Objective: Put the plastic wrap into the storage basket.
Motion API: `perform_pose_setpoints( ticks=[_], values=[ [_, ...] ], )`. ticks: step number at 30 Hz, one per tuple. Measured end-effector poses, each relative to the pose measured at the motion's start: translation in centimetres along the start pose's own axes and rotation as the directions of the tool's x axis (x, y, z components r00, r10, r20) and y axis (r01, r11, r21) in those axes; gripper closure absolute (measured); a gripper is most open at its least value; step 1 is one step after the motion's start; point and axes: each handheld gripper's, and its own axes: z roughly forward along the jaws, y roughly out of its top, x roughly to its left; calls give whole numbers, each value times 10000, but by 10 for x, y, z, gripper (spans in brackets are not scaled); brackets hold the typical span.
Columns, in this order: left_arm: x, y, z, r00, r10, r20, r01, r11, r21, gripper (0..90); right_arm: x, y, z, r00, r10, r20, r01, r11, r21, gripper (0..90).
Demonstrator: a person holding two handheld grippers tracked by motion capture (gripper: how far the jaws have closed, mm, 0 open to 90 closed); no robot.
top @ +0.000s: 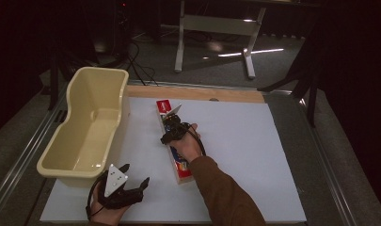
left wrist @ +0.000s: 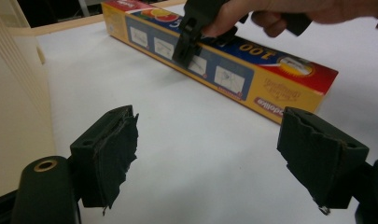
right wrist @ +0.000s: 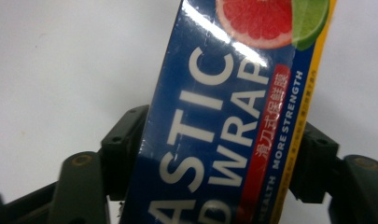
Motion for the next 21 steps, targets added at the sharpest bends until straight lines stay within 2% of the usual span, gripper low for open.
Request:
perform_pose_setpoints(
  ticks=[1, 3, 6, 10, 13, 18, 21],
  values=[
    [0, 0, 0, 10000, -17, 3, 17, 10000, -17, 195, -2, 0, -2, 9999, 120, -51, -120, 9999, 51, 352],
    [0, 0, -1, 10000, -47, -13, 47, 10000, -32, 195, -4, -3, -4, 10000, 73, -27, -73, 9997, 226, 364],
    [1, 0, -1, 10000, -46, -42, 46, 10000, -21, 195, -5, -9, -7, 9997, -59, 256, 46, 9989, 475, 377],
    [0, -1, 0, 10000, -35, -45, 35, 10000, -1, 195, -6, -18, -11, 9977, -454, 508, 408, 9952, 887, 386],
    [0, -1, 0, 10000, -30, -28, 30, 10000, 16, 195, -8, -29, -16, 9943, -920, 537, 847, 9885, 1251, 389],
    [-2, -1, 1, 10000, 16, -12, -16, 10000, 56, 195, -18, -52, -25, 9881, -1499, 337, 1433, 9783, 1500, 395],
    [-3, -1, 2, 10000, 31, 7, -31, 10000, 64, 196, -22, -62, -31, 9820, -1875, 230, 1796, 9645, 1935, 395]
  ],
)
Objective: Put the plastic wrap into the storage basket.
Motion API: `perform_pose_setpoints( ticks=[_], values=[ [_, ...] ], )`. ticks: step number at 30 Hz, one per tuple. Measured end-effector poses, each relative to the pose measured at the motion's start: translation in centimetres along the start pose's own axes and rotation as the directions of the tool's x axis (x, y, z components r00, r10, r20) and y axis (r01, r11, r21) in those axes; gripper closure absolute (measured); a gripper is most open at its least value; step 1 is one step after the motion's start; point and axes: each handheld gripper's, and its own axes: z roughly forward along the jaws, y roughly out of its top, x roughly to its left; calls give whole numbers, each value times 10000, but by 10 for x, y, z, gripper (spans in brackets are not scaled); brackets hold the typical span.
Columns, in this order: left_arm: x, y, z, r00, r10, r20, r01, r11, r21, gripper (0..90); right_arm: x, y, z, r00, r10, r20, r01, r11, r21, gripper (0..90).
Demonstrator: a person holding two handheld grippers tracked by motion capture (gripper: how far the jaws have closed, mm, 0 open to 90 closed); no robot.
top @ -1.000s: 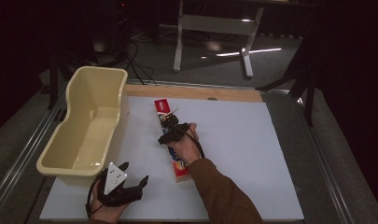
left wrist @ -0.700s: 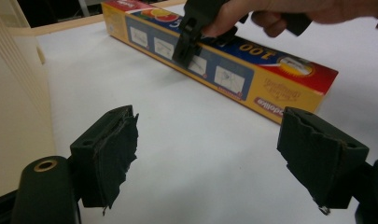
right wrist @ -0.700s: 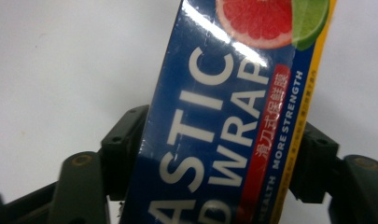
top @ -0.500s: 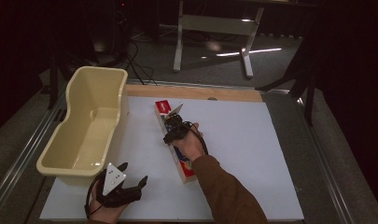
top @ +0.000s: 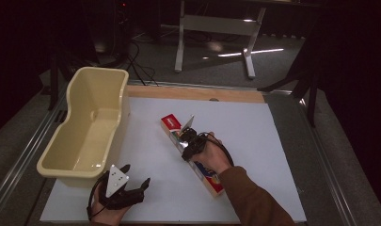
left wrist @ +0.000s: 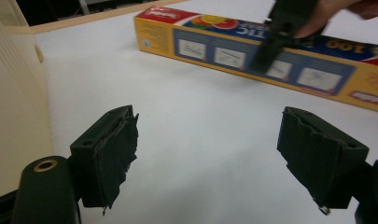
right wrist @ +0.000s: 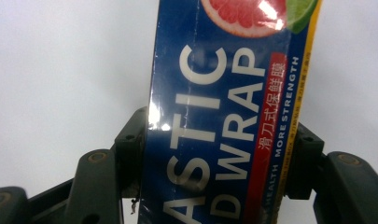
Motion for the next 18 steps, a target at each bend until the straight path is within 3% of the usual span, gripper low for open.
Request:
perform_pose_setpoints(
  ticks=[3, 9, 11, 14, 18],
  values=[
    [-1, 0, 2, 10000, 52, 22, -52, 10000, 63, 195, -2, -6, -2, 9994, -330, -137, 335, 9987, 387, 384],
    [-5, 1, 4, 9998, 180, 108, -181, 9997, 137, 196, -1, 1, 5, 9983, -531, -230, 553, 9923, 1112, 356],
    [-4, 0, 4, 9998, 147, 100, -148, 9998, 118, 195, -4, 3, 9, 9983, -345, -460, 407, 9892, 1407, 359],
    [-3, 0, 3, 9999, 93, 85, -94, 9999, 69, 196, -6, 6, 11, 9976, 352, -590, -250, 9860, 1651, 385],
    [-3, 0, 3, 9999, 90, 83, -90, 9999, 72, 196, -7, 6, 9, 9970, 540, -554, -438, 9844, 1702, 396]
  ],
)
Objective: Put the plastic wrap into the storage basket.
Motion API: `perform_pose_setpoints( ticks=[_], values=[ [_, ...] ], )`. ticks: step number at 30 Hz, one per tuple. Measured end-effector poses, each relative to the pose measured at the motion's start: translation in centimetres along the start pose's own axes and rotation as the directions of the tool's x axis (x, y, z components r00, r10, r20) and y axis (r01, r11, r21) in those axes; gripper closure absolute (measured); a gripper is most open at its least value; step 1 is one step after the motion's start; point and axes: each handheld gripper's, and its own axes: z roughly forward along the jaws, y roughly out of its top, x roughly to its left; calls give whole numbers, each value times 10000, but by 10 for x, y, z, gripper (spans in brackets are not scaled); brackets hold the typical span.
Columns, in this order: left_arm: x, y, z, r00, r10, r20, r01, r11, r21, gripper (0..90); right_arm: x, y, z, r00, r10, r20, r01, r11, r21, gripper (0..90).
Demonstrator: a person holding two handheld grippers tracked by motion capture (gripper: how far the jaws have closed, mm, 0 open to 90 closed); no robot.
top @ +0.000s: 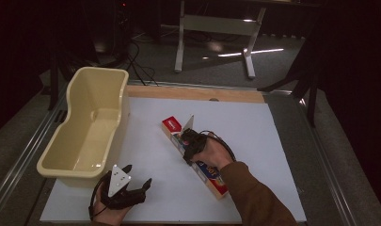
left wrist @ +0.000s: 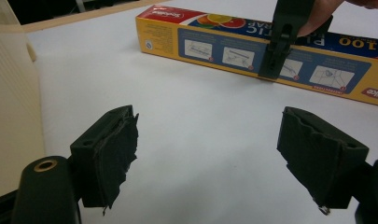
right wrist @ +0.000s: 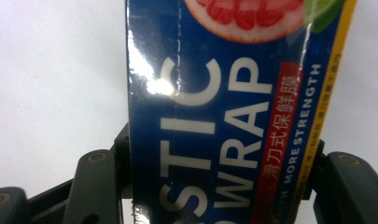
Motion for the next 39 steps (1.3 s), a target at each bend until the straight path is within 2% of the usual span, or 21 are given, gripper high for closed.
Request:
perform_pose_setpoints(
  ticks=[3, 8, 15, 18, 20, 27, 29, 33, 37, 39],
  values=[
    [-1, 0, 0, 10000, 49, 6, -49, 10000, 19, 196, -1, 0, 0, 9999, 66, -85, -66, 10000, -43, 400],
    [0, 0, 0, 10000, 29, 0, -29, 10000, 0, 196, -8, -1, -2, 9981, 213, -584, -211, 9998, 33, 402],
    [-1, 0, 1, 10000, 28, 4, -28, 10000, -2, 196, -7, 0, -3, 9981, 290, -545, -289, 9996, 26, 404],
    [-1, 0, 0, 10000, 3, -2, -3, 10000, -28, 196, -7, 3, -4, 9940, 580, -923, -602, 9979, -218, 407],
    [0, 0, 0, 10000, -42, -15, 41, 10000, -53, 196, -6, 3, -4, 9907, 601, -1217, -640, 9975, -288, 407],
    [-1, 0, 0, 10000, -10, -9, 10, 10000, -26, 196, -6, 2, -6, 9877, 530, -1468, -586, 9977, -341, 407],
    [-1, 0, 0, 10000, 20, -5, -20, 10000, -35, 199, -7, 1, -7, 9837, 559, -1707, -630, 9974, -362, 408],
    [-2, 0, 1, 10000, 12, 8, -12, 10000, -44, 199, -8, 1, -11, 9799, 638, -1893, -763, 9953, -599, 408],
    [-3, 0, 1, 10000, 23, 15, -23, 10000, -54, 199, -11, 0, -16, 9652, 787, -2493, -996, 9924, -720, 409],
    [-3, 0, 1, 10000, 37, 44, -37, 10000, -42, 200, -13, 0, -18, 9616, 826, -2616, -1075, 9908, -823, 409]
  ],
)
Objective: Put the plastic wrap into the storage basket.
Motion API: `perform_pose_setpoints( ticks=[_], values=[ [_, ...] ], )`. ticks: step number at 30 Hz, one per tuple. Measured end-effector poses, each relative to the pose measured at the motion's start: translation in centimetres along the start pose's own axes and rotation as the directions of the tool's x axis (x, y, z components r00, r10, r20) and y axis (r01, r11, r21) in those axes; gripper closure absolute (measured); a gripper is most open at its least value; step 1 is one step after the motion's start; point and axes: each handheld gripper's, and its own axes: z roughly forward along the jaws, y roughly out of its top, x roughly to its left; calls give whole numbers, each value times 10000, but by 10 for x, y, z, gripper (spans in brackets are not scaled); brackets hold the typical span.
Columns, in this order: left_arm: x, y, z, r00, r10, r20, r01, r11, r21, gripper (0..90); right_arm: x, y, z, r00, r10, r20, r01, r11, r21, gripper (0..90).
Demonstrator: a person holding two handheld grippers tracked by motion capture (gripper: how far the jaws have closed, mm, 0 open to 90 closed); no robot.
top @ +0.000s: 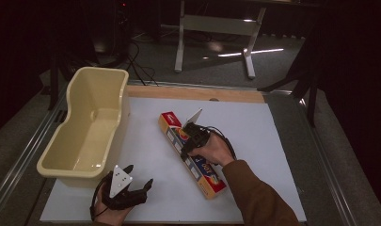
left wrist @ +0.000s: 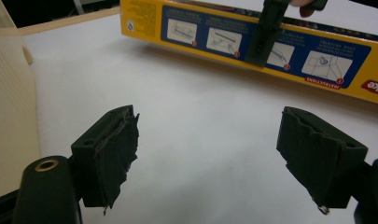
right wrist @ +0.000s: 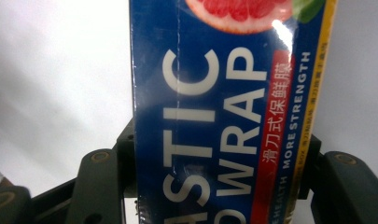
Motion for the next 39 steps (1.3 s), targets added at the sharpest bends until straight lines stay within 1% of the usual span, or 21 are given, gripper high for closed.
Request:
perform_pose_setpoints(
  ticks=[5, 7, 9, 10, 11, 14, 15, 17, 19, 20, 21, 22, 23, 29, 30, 31, 33, 34, 35, 38, 39],
  values=[
    [-1, 0, 1, 10000, 52, 20, -52, 10000, 20, 200, -2, 0, -7, 9994, 215, -273, -223, 9994, -271, 408],
    [-2, 0, 1, 10000, 46, 35, -46, 10000, 36, 199, -1, 0, -9, 9994, 281, -187, -291, 9983, -503, 409],
    [-2, 0, 2, 10000, 58, 44, -58, 10000, 47, 200, -2, 0, -12, 9990, 338, -280, -356, 9969, -695, 409],
    [-2, 0, 2, 10000, 58, 44, -58, 10000, 47, 200, -2, 0, -12, 9990, 338, -280, -356, 9969, -695, 409],
    [-3, 0, 2, 10000, 59, 57, -60, 10000, 35, 200, -1, 0, -16, 9983, 409, -407, -442, 9954, -854, 409],
    [-3, 0, 2, 10000, 52, 61, -53, 10000, 19, 199, 0, 0, -20, 9978, 444, -493, -491, 9940, -979, 409],
    [-3, 0, 2, 10000, 65, 71, -65, 10000, 26, 199, 1, 0, -24, 9972, 473, -588, -539, 9918, -1161, 409],
    [-3, 0, 2, 10000, 48, 70, -48, 10000, 20, 199, 1, 0, -28, 9956, 560, -751, -657, 9889, -1334, 409],
    [-3, 0, 2, 10000, 52, 74, -52, 10000, 3, 199, 2, 1, -32, 9946, 665, -792, -786, 9837, -1616, 409],
    [-3, 0, 2, 10000, 52, 74, -52, 10000, 3, 199, 2, 1, -32, 9946, 665, -792, -786, 9837, -1616, 409],
    [-3, 0, 2, 10000, 63, 74, -63, 10000, 21, 199, 3, 2, -37, 9932, 785, -861, -938, 9772, -1905, 409],
    [-3, 0, 2, 10000, 63, 74, -63, 10000, 21, 199, 3, 2, -37, 9932, 785, -861, -938, 9772, -1905, 409],
    [-3, 0, 2, 9999, 59, 81, -60, 10000, 9, 199, 3, 2, -41, 9912, 845, -1015, -1041, 9727, -2074, 409],
    [-3, 0, 2, 9999, 59, 96, -59, 10000, 4, 199, 6, 3, -50, 9871, 886, -1332, -1193, 9625, -2438, 409],
    [-3, 0, 2, 9999, 59, 96, -59, 10000, 4, 199, 6, 3, -50, 9871, 886, -1332, -1193, 9625, -2438, 409],
    [-4, 0, 3, 9999, 83, 92, -83, 10000, 27, 199, 7, 4, -52, 9849, 1024, -1398, -1359, 9567, -2573, 409],
    [-4, 0, 3, 9999, 115, 108, -116, 9999, 25, 199, 6, 6, -55, 9832, 1098, -1458, -1457, 9533, -2645, 409],
    [-4, 0, 3, 9999, 115, 108, -116, 9999, 25, 199, 6, 6, -55, 9832, 1098, -1458, -1457, 9533, -2645, 409],
    [-4, 0, 3, 9999, 121, 112, -121, 9999, 23, 199, 7, 8, -59, 9787, 1204, -1664, -1630, 9482, -2727, 409],
    [-4, 0, 3, 9998, 107, 138, -108, 9999, 43, 199, 8, 10, -66, 9730, 1195, -1976, -1735, 9430, -2839, 409],
    [-5, 0, 3, 9998, 114, 142, -114, 9999, 14, 199, 9, 10, -68, 9723, 1167, -2026, -1735, 9409, -2908, 409]
  ],
)
